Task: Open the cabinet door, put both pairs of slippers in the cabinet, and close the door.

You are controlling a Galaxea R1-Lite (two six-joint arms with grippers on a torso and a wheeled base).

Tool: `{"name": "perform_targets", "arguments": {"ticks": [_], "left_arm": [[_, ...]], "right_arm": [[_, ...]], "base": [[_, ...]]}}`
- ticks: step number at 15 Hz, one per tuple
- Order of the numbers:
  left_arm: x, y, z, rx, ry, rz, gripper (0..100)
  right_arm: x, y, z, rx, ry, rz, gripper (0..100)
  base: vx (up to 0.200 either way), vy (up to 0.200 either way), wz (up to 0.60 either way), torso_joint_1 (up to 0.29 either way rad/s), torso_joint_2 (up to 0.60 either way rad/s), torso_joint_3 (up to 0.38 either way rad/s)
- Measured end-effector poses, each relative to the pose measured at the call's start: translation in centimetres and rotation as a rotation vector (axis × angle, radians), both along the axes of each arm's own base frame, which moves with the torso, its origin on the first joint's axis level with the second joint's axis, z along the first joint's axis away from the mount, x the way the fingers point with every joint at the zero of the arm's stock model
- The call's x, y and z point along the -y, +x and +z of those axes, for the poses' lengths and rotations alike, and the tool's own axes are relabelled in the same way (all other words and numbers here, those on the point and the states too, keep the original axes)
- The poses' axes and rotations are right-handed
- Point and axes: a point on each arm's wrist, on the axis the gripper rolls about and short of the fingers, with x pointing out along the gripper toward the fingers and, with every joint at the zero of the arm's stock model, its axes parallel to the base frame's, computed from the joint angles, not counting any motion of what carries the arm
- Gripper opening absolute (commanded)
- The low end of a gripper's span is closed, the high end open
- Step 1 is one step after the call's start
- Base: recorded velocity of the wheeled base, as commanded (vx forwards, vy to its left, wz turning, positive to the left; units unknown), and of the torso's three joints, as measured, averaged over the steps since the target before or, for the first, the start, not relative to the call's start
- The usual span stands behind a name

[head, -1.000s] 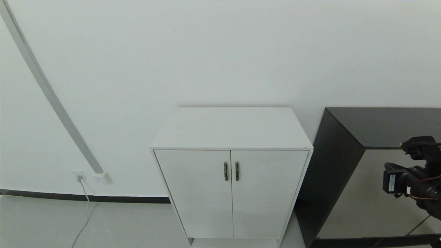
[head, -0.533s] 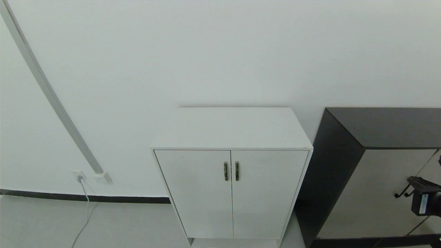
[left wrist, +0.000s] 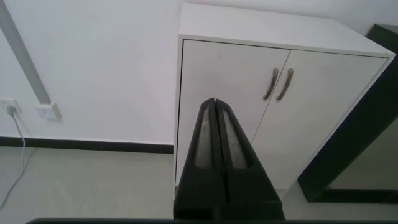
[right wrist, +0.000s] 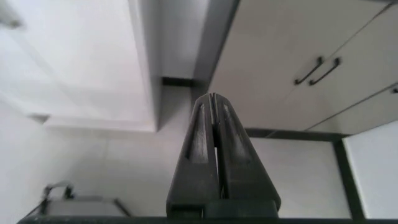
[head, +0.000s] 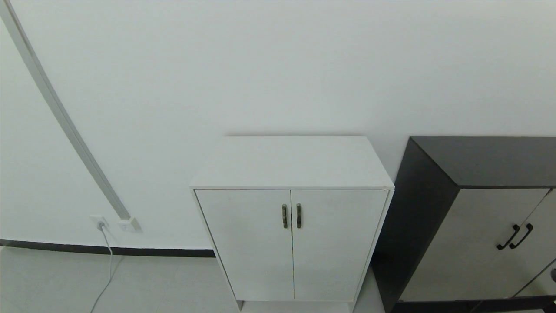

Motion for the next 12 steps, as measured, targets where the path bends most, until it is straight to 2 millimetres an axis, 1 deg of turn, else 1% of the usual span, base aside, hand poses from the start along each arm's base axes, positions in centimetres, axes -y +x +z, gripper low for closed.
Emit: {"name": "perform_targets", "arguments": {"ticks": [3, 6, 12], "left_arm": [[0.0, 0.0, 0.0, 0.0, 0.0, 0.0, 0], [0.0, 0.0, 0.0, 0.0, 0.0, 0.0, 0], [0.0, 0.0, 0.0, 0.0, 0.0, 0.0, 0]], "right_arm": [[0.1, -2.0, -0.6, 0.004, 0.004, 0.009, 0], [0.1, -3.7, -1.7, -0.012, 0.017, 0.053, 0], [0.0, -4.7, -3.2, -0.017, 0.049, 0.104, 0]], "base": [[0.0, 0.0, 0.0, 0.0, 0.0, 0.0], [0.0, 0.0, 0.0, 0.0, 0.0, 0.0], [0.0, 0.0, 0.0, 0.0, 0.0, 0.0]]}}
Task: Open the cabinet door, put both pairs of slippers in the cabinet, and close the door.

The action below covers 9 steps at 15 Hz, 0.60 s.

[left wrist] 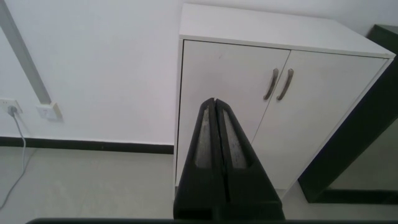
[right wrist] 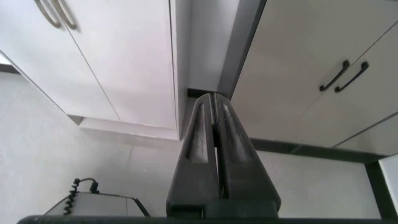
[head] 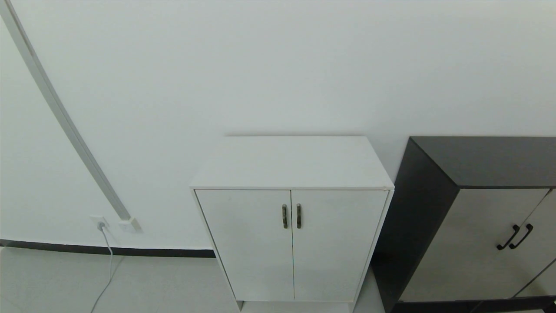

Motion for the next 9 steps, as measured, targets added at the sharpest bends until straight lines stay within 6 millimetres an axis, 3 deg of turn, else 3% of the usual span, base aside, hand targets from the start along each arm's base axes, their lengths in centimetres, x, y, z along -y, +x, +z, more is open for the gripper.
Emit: {"name": "perform_targets", "arguments": {"ticks": [9], "left_arm": [[0.0, 0.0, 0.0, 0.0, 0.0, 0.0, 0]], "right_arm": [[-0.04, -0.5, -0.96, -0.002, 0.004, 0.03, 0]], "base": [[0.0, 0.0, 0.0, 0.0, 0.0, 0.0]]}}
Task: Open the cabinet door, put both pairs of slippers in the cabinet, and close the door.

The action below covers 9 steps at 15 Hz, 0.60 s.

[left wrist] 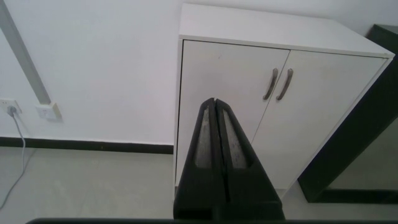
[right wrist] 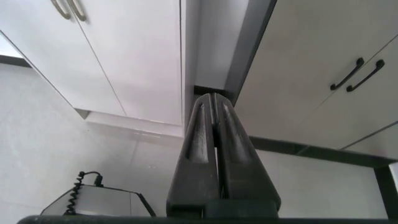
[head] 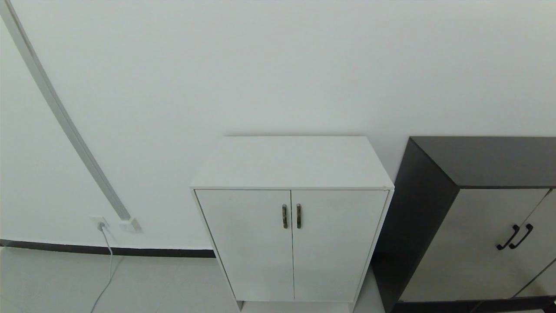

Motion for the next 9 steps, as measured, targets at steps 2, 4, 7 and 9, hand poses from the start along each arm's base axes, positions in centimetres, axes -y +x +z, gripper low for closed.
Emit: {"name": "perform_targets", "arguments": {"ticks": [2, 4, 7, 9], "left_arm": [[0.0, 0.0, 0.0, 0.0, 0.0, 0.0, 0], [0.0, 0.0, 0.0, 0.0, 0.0, 0.0, 0], [0.0, 0.0, 0.0, 0.0, 0.0, 0.0, 0], [0.0, 0.0, 0.0, 0.0, 0.0, 0.0, 0]], "right_arm": [[0.0, -0.1, -0.5, -0.019, 0.0, 0.006, 0], [0.0, -0.3, -1.4, -0.056, -0.005, 0.007, 0], [0.0, -0.7, -1.7, -0.067, -0.001, 0.016, 0], [-0.1, -1.0, -2.0, -0.06, 0.016, 0.069, 0]], "base": [[0.0, 0.0, 0.0, 0.0, 0.0, 0.0], [0.0, 0.0, 0.0, 0.0, 0.0, 0.0], [0.0, 0.0, 0.0, 0.0, 0.0, 0.0], [0.0, 0.0, 0.0, 0.0, 0.0, 0.0]]}}
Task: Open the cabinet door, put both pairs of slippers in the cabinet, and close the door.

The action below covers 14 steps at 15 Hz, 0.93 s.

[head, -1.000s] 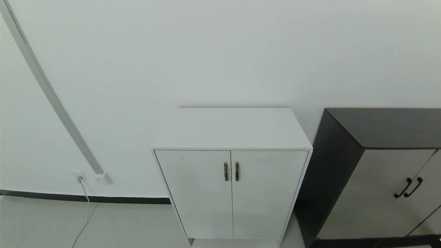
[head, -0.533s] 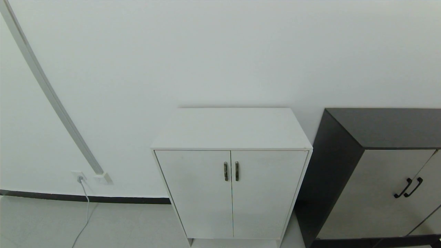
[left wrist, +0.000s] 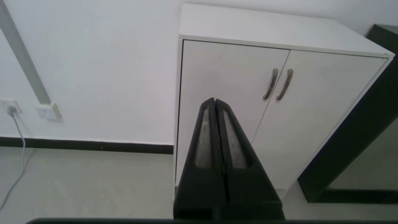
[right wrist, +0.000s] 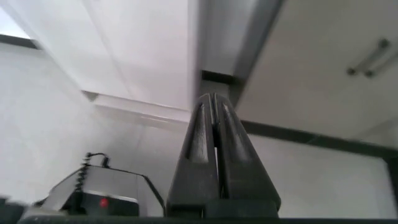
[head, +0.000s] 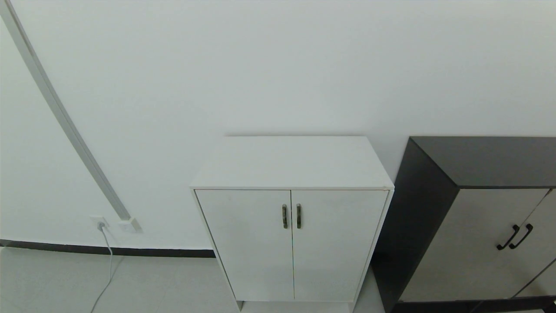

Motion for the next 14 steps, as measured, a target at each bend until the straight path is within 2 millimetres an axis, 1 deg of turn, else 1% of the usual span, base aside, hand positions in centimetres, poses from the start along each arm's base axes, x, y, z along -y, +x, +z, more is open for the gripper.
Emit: {"name": "perform_targets", "arguments": {"ticks": [3, 7, 10, 14], "left_arm": [[0.0, 0.0, 0.0, 0.0, 0.0, 0.0, 0], [0.0, 0.0, 0.0, 0.0, 0.0, 0.0, 0], [0.0, 0.0, 0.0, 0.0, 0.0, 0.0, 0], [0.0, 0.0, 0.0, 0.0, 0.0, 0.0, 0]], "right_arm": [[0.0, -0.3, -0.1, 0.028, 0.008, -0.041, 0], [0.0, -1.2, -0.1, 0.14, 0.015, -0.123, 0], [0.0, -2.0, -0.2, 0.24, 0.061, -0.139, 0], [0.0, -2.3, -0.3, 0.286, 0.1, -0.157, 0]], "base": [[0.0, 0.0, 0.0, 0.0, 0.0, 0.0], [0.0, 0.0, 0.0, 0.0, 0.0, 0.0], [0.0, 0.0, 0.0, 0.0, 0.0, 0.0], [0.0, 0.0, 0.0, 0.0, 0.0, 0.0]]}}
